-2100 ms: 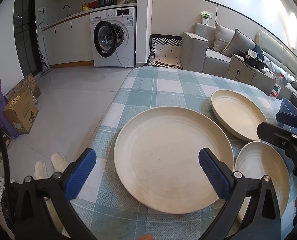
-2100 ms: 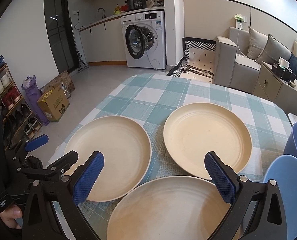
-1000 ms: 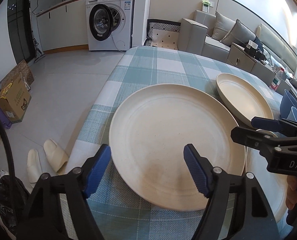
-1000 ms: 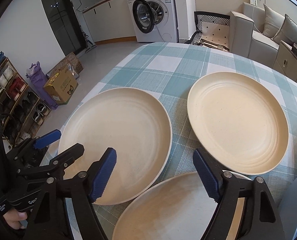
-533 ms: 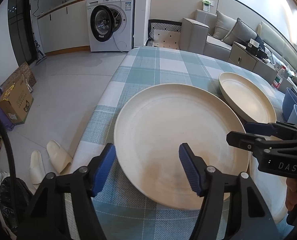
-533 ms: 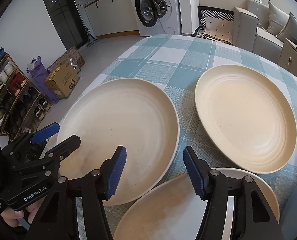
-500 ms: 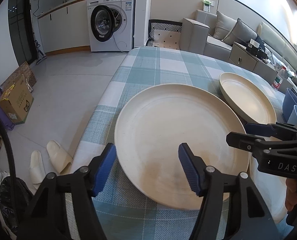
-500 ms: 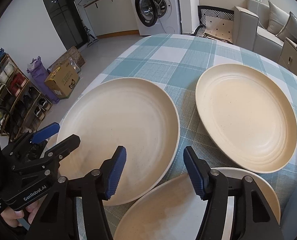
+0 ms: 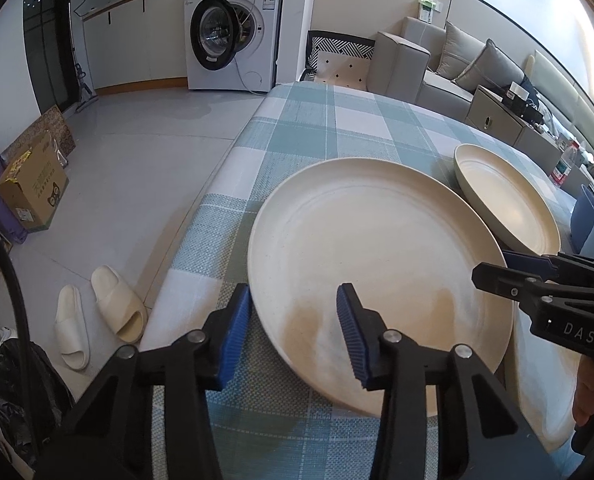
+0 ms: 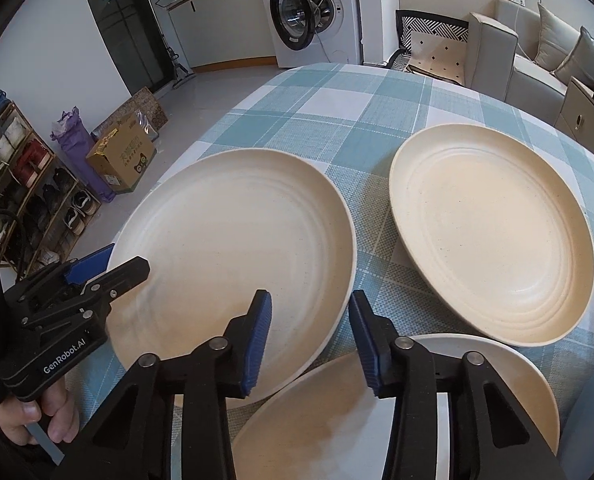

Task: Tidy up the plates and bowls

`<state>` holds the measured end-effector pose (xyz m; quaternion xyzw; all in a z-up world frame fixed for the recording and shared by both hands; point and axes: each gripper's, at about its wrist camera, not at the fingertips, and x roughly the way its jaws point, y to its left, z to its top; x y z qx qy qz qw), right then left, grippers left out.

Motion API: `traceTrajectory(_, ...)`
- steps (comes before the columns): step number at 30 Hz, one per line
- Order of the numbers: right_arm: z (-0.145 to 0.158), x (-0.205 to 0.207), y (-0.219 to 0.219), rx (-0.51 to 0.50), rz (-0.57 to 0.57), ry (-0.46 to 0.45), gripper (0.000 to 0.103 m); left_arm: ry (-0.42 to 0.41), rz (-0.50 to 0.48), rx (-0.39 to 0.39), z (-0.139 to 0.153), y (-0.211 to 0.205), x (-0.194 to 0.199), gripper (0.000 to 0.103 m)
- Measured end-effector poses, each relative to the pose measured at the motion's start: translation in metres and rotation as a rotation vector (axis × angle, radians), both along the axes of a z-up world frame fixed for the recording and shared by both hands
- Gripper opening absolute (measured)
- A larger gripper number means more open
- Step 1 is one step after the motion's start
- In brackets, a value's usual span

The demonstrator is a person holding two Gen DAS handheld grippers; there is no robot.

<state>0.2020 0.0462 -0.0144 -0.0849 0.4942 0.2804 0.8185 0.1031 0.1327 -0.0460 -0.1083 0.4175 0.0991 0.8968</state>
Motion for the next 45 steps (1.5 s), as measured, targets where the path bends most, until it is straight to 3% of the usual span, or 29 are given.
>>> traceTrajectory(16, 0.005, -0.002, 0.0, -0.002, 0.005, -0.024, 0.04, 0.001, 0.007, 0.008, 0.0, 0.001, -0.001, 0.037)
traceTrajectory(45, 0.03, -0.022, -0.008, 0.01, 0.023, -0.183, 0.04, -0.073, -0.001, 0.05, 0.026, -0.006, -0.011, 0.035)
